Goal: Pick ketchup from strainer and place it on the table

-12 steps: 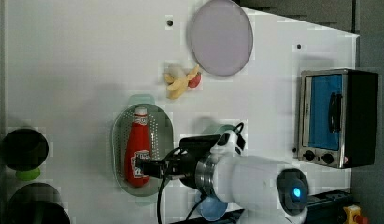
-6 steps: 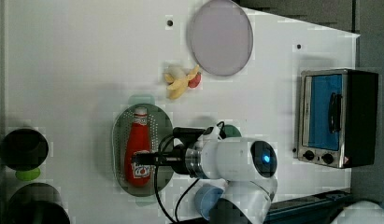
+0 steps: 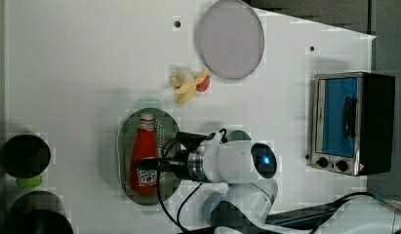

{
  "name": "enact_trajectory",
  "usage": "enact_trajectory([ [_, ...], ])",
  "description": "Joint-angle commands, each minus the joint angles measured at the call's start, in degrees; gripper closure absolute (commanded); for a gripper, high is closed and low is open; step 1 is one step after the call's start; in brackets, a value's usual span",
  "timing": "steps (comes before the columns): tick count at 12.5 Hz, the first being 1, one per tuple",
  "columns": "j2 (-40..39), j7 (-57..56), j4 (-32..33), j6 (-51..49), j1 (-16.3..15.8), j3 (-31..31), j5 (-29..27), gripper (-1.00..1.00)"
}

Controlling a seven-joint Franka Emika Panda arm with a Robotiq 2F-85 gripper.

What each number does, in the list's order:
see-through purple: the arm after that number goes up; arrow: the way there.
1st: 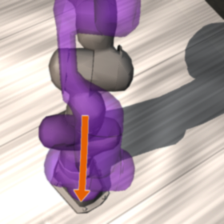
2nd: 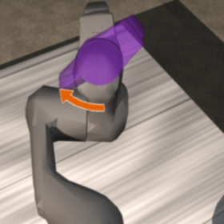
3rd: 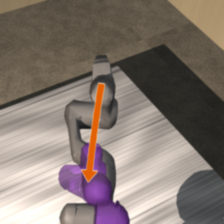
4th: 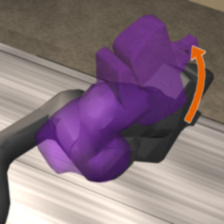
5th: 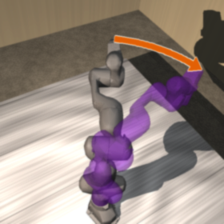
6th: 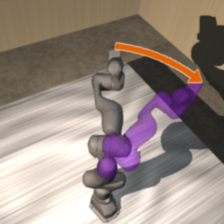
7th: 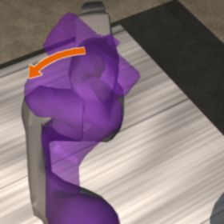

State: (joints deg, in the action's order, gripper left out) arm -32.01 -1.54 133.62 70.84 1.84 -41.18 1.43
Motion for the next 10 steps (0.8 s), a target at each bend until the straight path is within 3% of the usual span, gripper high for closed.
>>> enact_trajectory([
  [1, 0.96, 3.27, -1.87, 0.52, -4.81, 3.34, 0.23, -0.68],
  [3, 0.95, 3.27, -2.41, 1.31, -6.16, 3.77, 0.23, -0.2],
  [6, 2.78, 3.27, -2.54, 0.35, -6.12, 3.09, 0.21, -0.18],
  [10, 12.8, 4.14, -3.95, -10.53, -5.35, 1.67, -1.48, -0.18],
])
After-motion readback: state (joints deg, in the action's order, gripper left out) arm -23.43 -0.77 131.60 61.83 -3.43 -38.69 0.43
